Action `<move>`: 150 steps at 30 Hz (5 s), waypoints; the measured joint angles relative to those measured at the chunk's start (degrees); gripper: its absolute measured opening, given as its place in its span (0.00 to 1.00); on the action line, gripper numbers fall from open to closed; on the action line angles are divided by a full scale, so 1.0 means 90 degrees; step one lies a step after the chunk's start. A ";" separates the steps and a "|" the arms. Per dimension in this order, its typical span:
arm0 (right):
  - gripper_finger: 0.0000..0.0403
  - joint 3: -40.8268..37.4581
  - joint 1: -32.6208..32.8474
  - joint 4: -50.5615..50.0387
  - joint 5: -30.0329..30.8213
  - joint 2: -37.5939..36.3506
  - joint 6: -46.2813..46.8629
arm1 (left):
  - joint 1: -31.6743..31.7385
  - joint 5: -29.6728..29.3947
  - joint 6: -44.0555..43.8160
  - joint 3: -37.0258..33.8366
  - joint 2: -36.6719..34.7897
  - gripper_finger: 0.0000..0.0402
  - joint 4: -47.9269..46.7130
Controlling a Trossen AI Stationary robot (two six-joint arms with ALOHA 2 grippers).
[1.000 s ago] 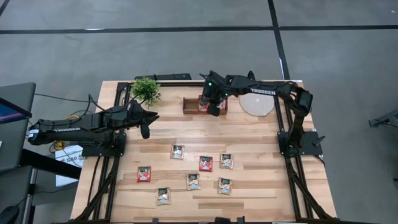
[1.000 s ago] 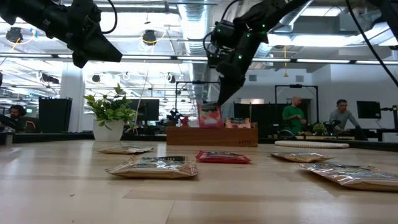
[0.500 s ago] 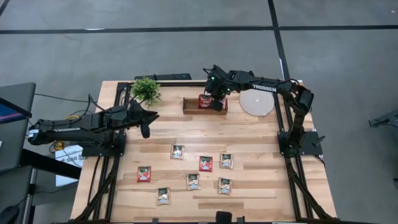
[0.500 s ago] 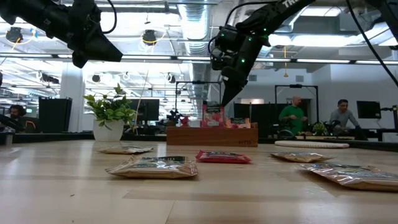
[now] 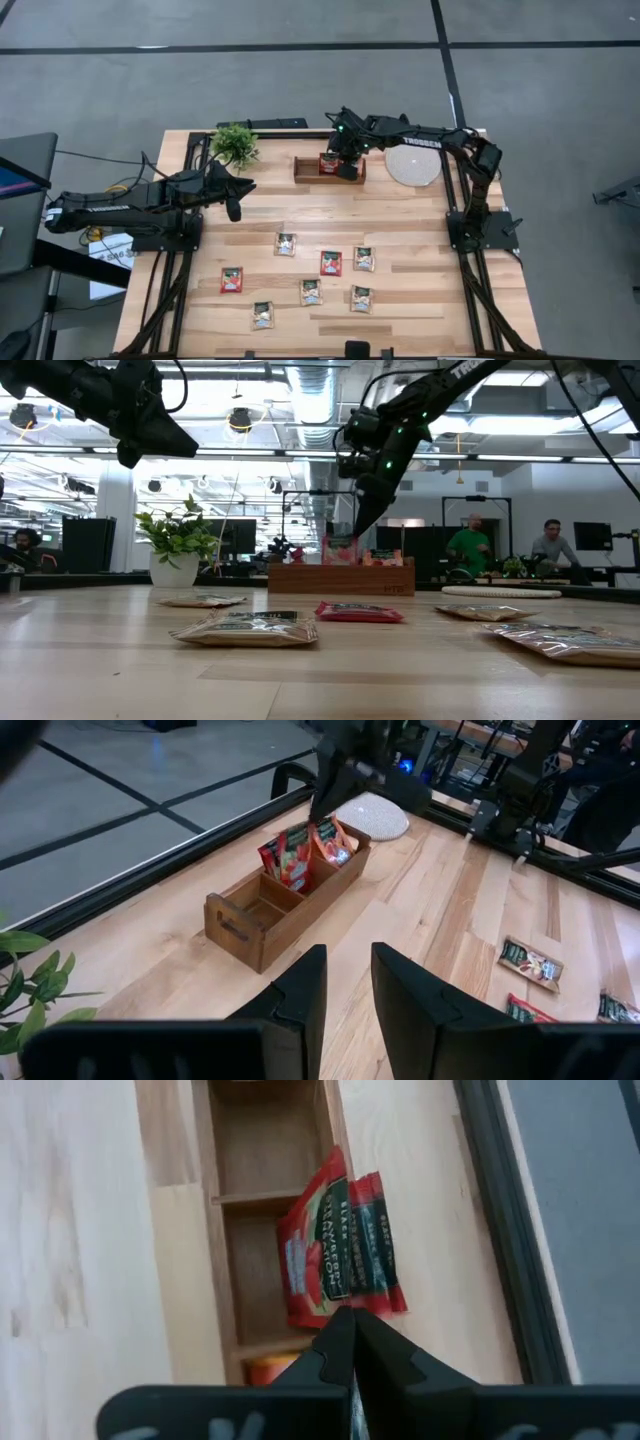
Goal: Pick & Place Tea
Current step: Put the red tea bag into the middle section of the wooden organizer
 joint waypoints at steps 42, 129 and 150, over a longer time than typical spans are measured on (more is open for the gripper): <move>0.00 0.0297 0.0060 -0.0342 0.0467 0.0442 -0.0138 | -0.0002 0.0056 0.0007 0.0002 0.0000 0.18 -0.0007; 0.24 -0.0313 0.3795 -0.0143 -0.0695 0.1118 0.2536 | -0.0007 0.0452 -0.0023 0.0002 0.0017 0.18 -0.0124; 0.07 -0.0313 0.3817 -0.0211 -0.0629 0.1282 0.2589 | -0.0009 0.0447 -0.0012 0.0002 0.0017 0.18 -0.0141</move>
